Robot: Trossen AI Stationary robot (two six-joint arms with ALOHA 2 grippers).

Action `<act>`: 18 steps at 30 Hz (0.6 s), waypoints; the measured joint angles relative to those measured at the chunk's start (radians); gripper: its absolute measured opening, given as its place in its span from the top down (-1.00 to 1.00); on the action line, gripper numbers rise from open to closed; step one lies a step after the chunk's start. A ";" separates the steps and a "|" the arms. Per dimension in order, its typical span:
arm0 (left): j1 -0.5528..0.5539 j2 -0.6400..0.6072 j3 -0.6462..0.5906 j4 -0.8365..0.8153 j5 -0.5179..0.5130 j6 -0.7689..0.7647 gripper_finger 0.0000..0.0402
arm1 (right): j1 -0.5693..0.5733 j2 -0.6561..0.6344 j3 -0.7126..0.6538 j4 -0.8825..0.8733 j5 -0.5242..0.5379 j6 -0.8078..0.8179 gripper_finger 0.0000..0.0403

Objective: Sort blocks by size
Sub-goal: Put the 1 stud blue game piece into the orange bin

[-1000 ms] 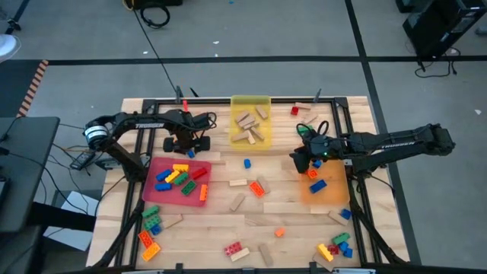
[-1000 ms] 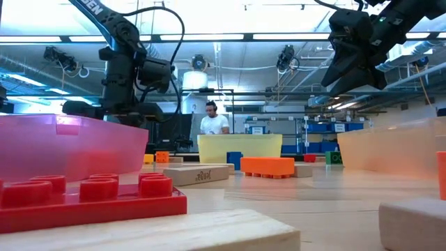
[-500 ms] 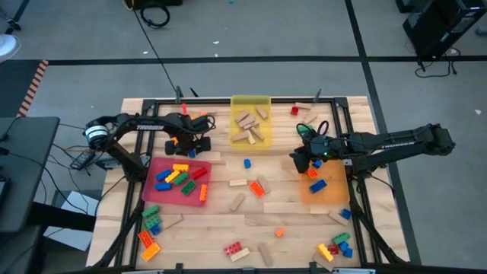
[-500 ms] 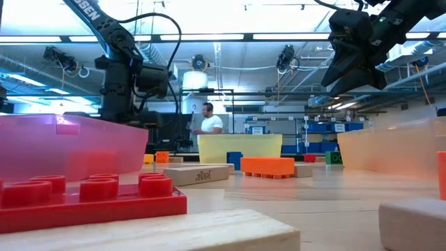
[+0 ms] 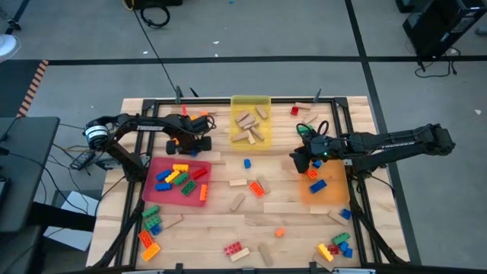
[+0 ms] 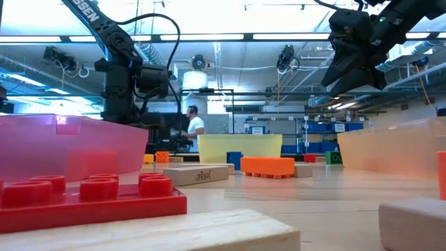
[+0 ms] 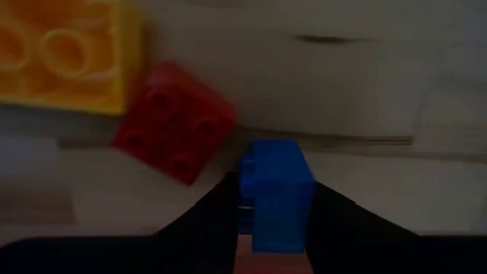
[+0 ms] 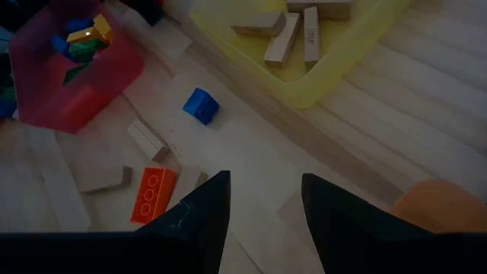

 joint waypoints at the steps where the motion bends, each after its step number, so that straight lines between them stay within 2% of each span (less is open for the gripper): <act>1: 0.000 0.000 0.000 0.010 0.000 0.010 0.40 | 0.000 0.000 0.000 0.000 0.000 0.000 0.12; 6: 0.000 -0.001 0.000 0.018 0.000 0.023 0.49 | 0.000 0.000 0.000 0.000 0.000 0.000 0.12; 18: -0.018 -0.004 0.012 0.031 0.006 0.102 0.50 | 0.000 0.000 0.000 0.000 0.000 0.000 0.12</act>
